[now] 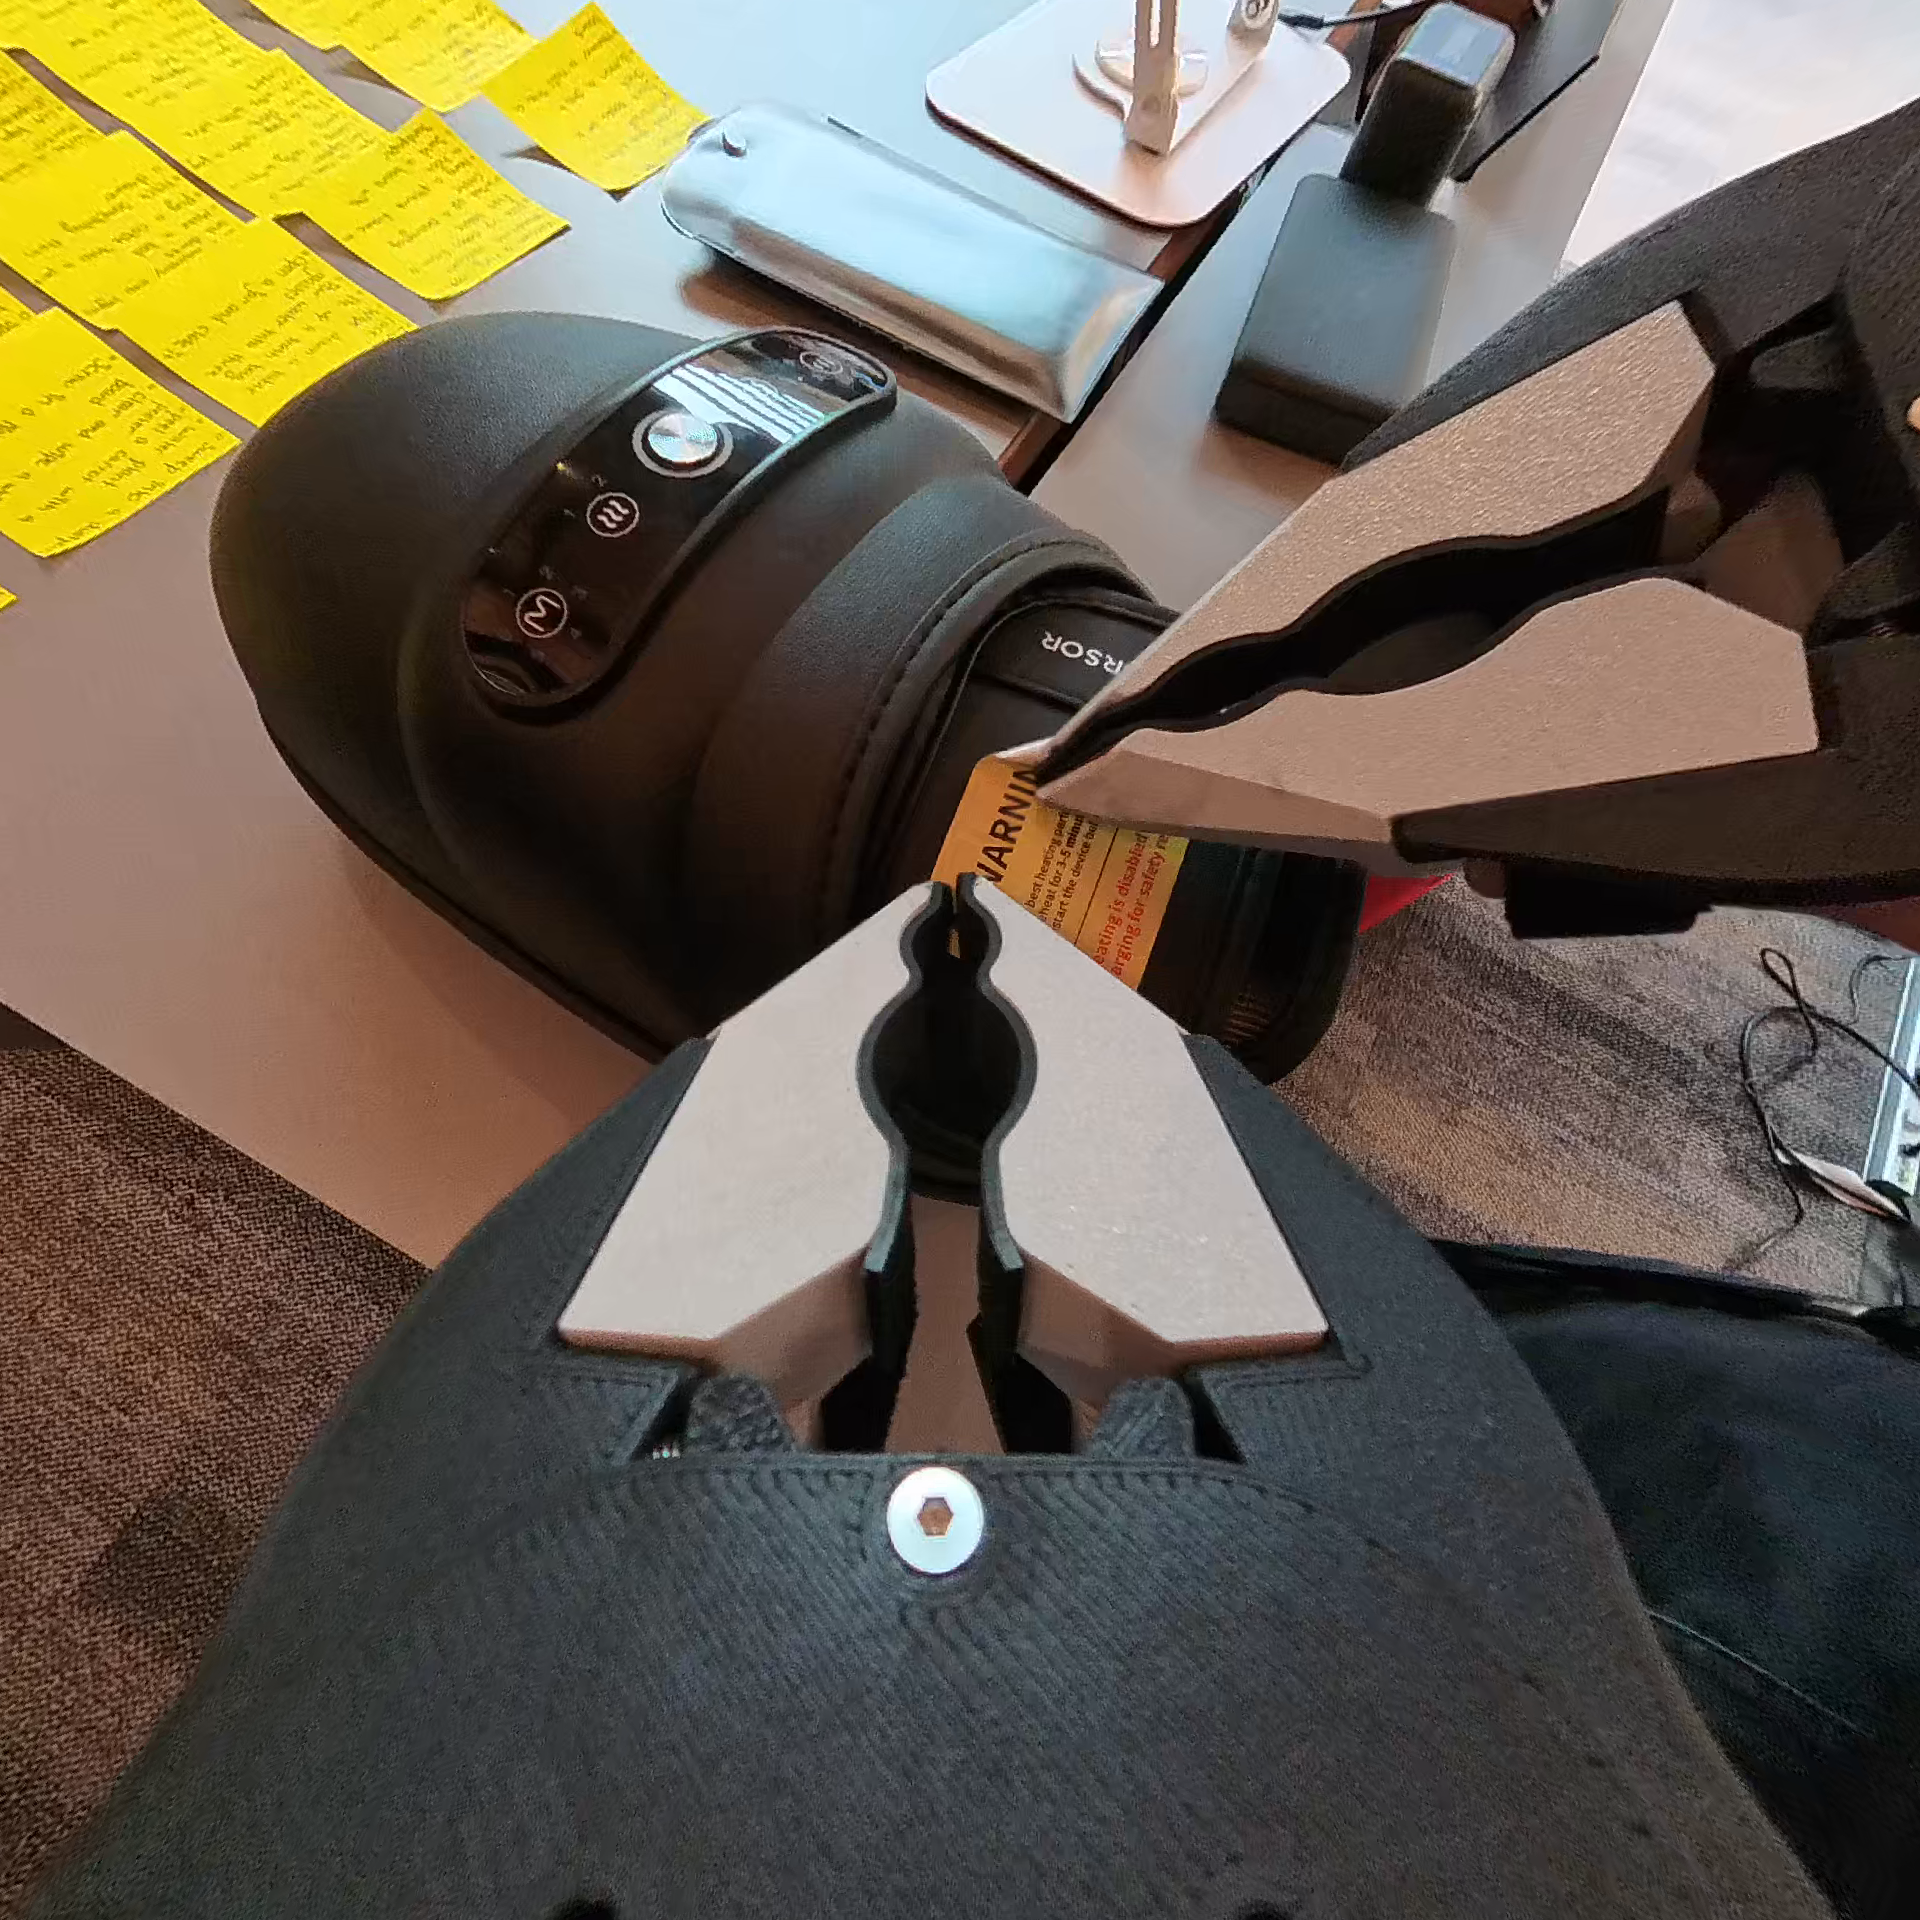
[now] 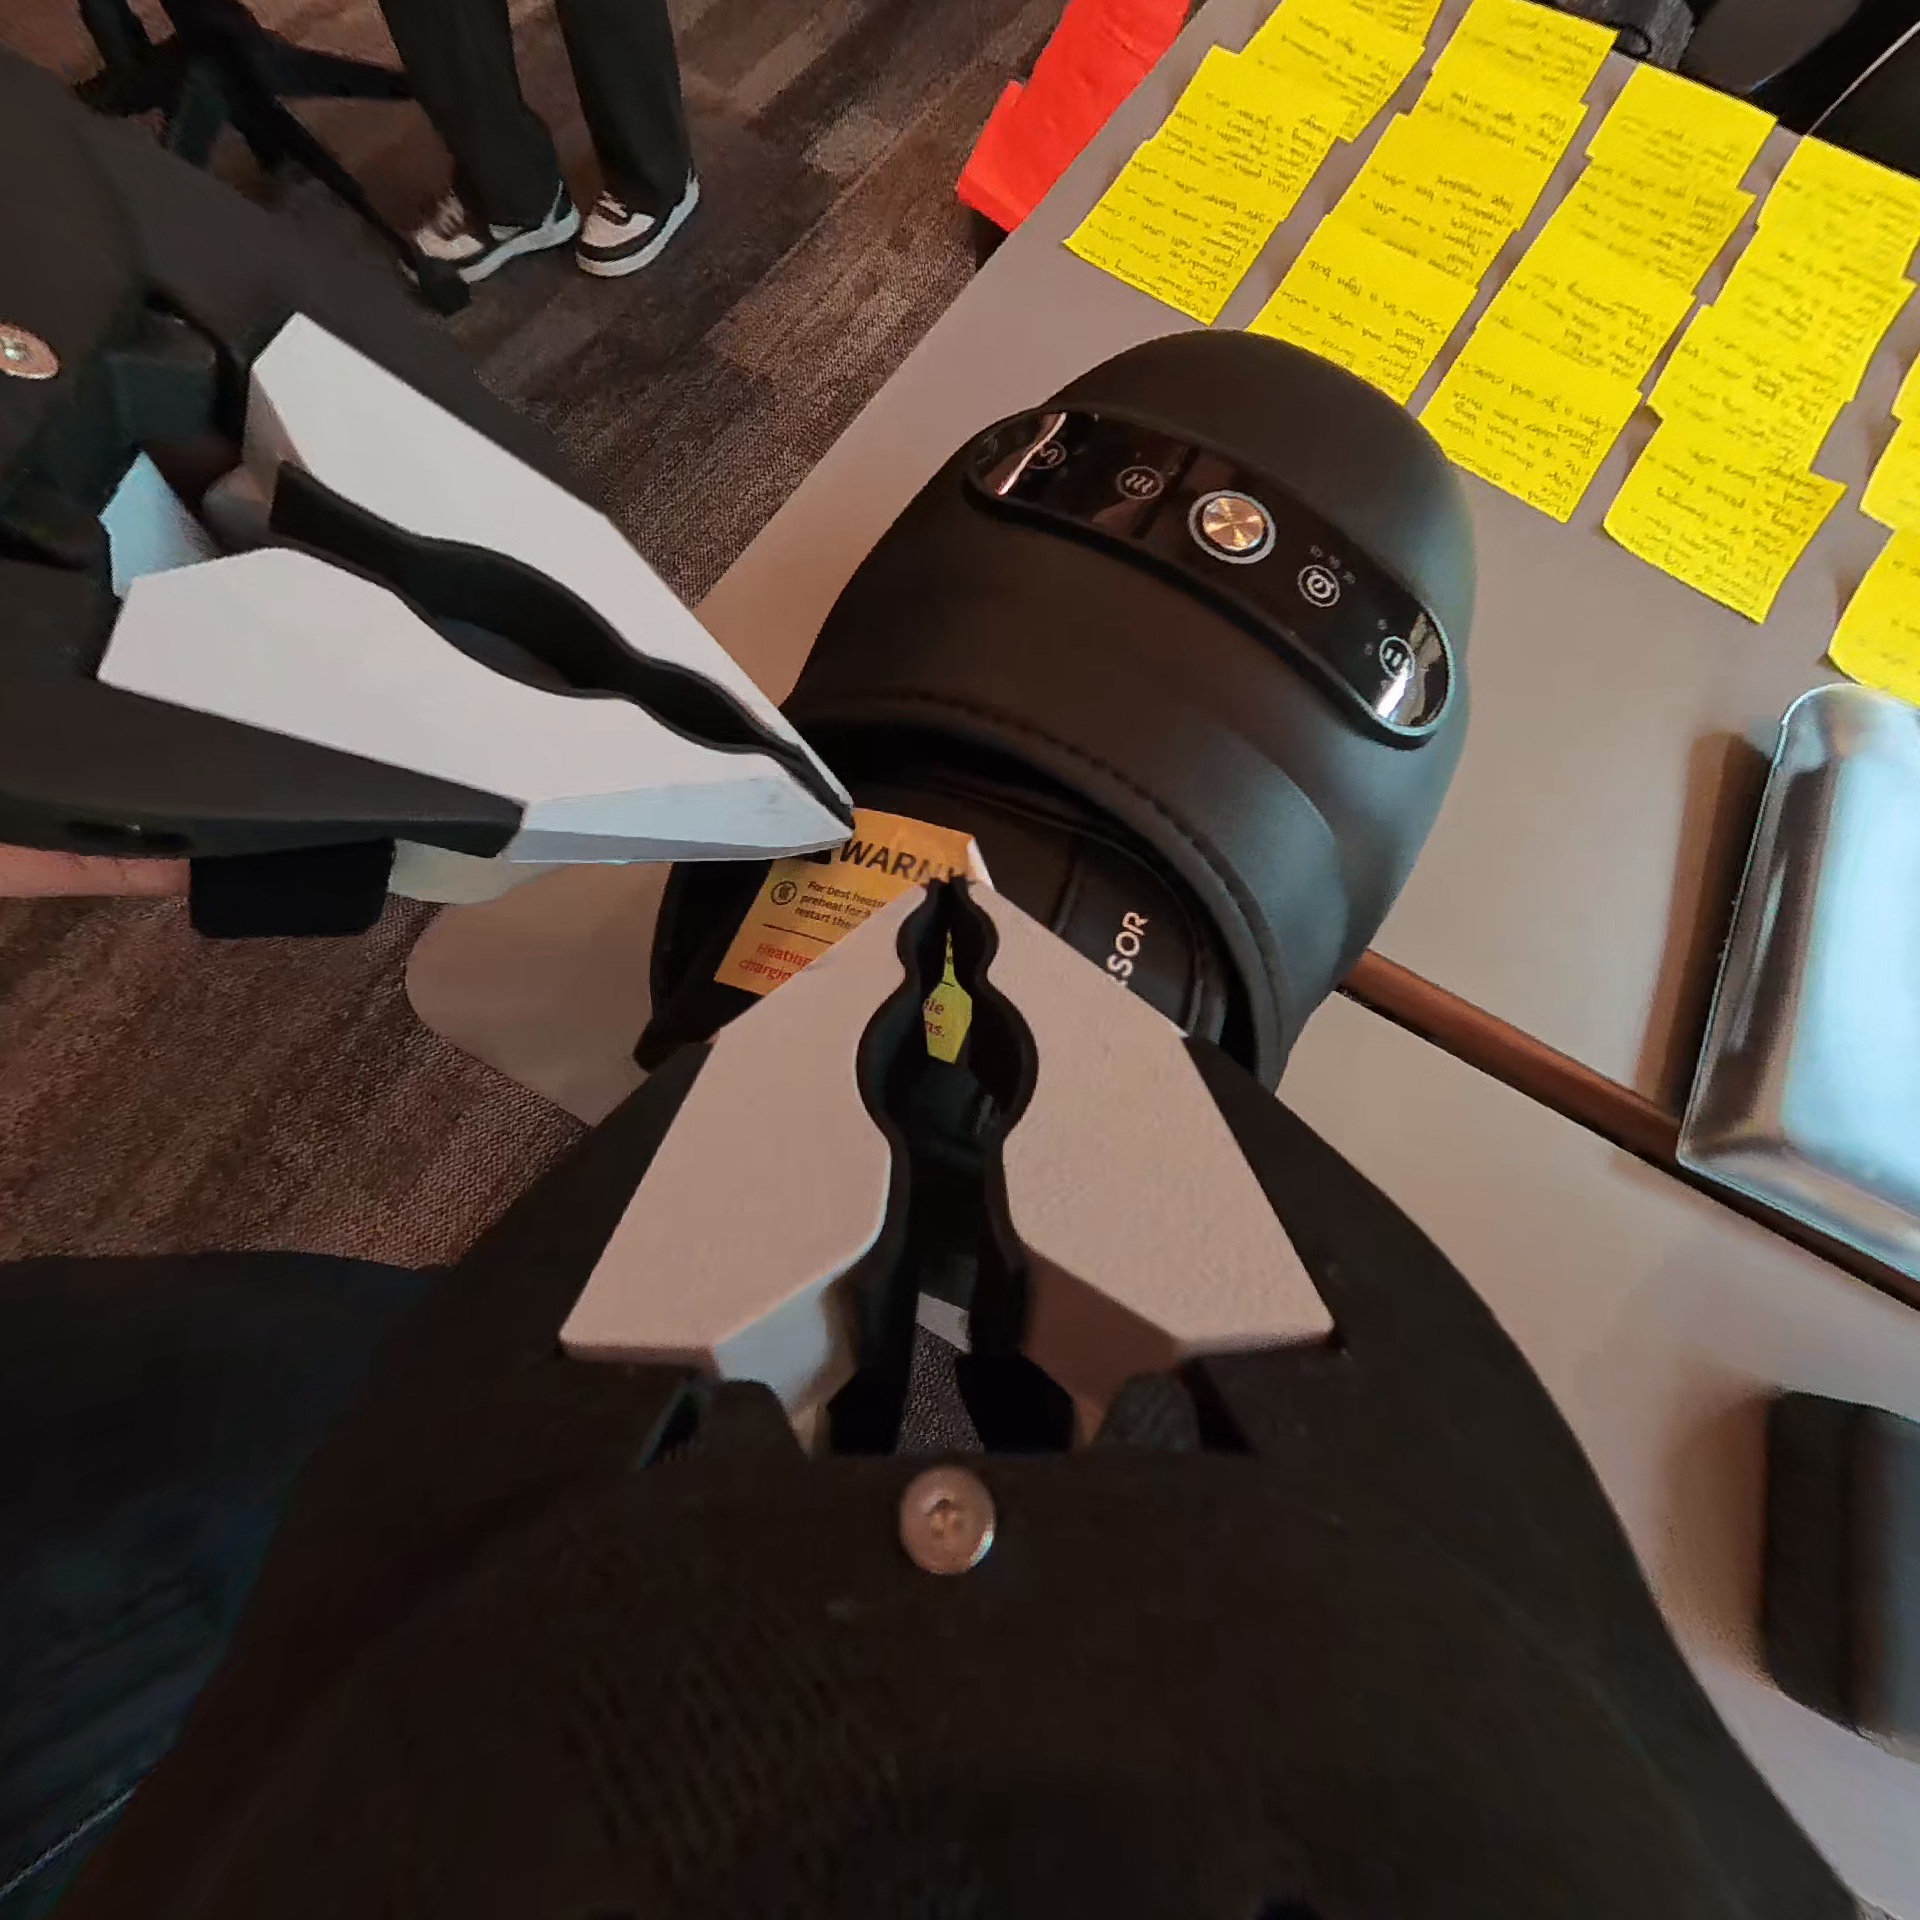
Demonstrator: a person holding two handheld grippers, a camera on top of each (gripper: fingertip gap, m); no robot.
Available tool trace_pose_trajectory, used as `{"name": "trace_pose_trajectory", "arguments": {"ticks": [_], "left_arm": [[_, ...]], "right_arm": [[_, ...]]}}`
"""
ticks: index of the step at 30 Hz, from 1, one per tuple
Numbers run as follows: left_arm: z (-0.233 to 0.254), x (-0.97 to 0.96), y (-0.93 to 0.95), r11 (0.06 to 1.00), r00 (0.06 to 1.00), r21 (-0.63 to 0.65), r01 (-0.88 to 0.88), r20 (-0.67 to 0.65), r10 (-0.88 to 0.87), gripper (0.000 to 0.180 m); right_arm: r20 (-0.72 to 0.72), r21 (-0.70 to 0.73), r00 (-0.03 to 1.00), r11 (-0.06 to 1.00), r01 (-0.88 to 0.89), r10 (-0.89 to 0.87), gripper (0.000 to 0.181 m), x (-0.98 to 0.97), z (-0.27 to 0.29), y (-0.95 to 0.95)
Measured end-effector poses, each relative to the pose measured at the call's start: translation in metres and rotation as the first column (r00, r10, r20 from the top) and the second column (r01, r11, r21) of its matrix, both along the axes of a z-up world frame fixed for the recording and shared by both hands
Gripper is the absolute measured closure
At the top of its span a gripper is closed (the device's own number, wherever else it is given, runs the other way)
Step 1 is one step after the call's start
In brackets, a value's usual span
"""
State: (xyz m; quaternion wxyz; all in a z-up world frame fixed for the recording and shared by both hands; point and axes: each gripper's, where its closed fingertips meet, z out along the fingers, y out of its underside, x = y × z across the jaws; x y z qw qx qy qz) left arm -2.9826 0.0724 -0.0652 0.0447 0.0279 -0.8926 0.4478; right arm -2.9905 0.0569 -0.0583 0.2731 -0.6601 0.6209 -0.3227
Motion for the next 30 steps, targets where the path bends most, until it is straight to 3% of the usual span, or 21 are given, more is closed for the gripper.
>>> {"name": "trace_pose_trajectory", "arguments": {"ticks": [11, 25, 30], "left_arm": [[-0.001, 0.001, 0.000, 1.000, 1.000, 0.002, -0.018, -0.018, 0.018, 0.180], [-0.001, 0.006, -0.002, 0.999, 0.999, 0.026, -0.022, 0.031, 0.021, 0.180], [0.027, 0.009, 0.017, 0.996, 0.994, -0.025, -0.085, 0.070, 0.087, 0.172]], "right_arm": [[0.000, 0.048, 1.000, 0.999, 0.023, -0.023, 0.181, 0.001, -0.003, -0.012], [-0.008, -0.020, 1.000, 1.000, -0.019, 0.019, 0.180, 0.005, -0.004, -0.014], [0.027, 0.000, 0.999, 0.999, -0.042, 0.042, 0.163, -0.021, 0.006, -0.017]]}}
